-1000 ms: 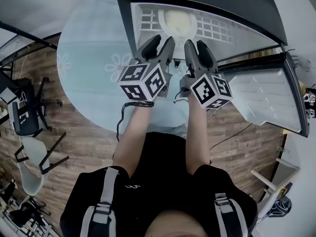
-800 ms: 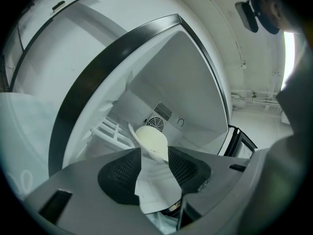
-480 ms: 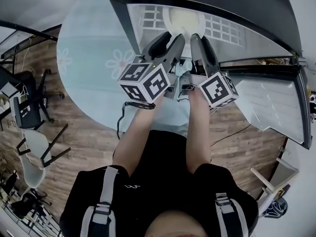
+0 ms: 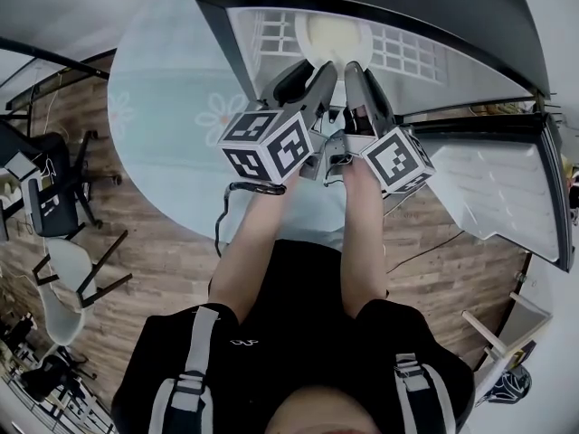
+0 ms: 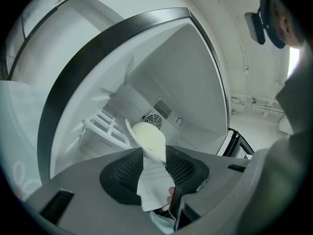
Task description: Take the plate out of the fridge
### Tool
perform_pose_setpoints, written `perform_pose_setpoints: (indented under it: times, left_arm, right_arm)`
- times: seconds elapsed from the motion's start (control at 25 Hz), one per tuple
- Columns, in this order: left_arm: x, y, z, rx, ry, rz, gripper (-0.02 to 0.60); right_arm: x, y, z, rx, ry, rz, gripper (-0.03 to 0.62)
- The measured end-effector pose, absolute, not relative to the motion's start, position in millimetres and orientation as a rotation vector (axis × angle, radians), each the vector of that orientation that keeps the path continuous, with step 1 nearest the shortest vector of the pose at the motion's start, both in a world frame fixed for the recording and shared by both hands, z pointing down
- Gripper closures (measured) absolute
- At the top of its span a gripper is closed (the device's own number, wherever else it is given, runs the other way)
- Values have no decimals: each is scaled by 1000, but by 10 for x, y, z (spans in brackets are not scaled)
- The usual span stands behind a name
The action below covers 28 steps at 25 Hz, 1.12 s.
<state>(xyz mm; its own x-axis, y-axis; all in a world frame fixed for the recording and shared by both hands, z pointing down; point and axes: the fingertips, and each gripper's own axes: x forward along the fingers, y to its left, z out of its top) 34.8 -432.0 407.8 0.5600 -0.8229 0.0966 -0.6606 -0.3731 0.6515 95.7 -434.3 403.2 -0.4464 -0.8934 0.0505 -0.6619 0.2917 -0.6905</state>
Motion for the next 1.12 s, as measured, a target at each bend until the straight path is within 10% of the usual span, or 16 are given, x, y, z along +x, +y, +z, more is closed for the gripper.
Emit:
perform_pose_setpoints:
  times: [1.12]
  left_arm:
    - [362, -3420, 3588, 2275, -1248, -291, 436]
  right_arm:
    - [952, -3443, 3515, -1331, 2186, -844, 494]
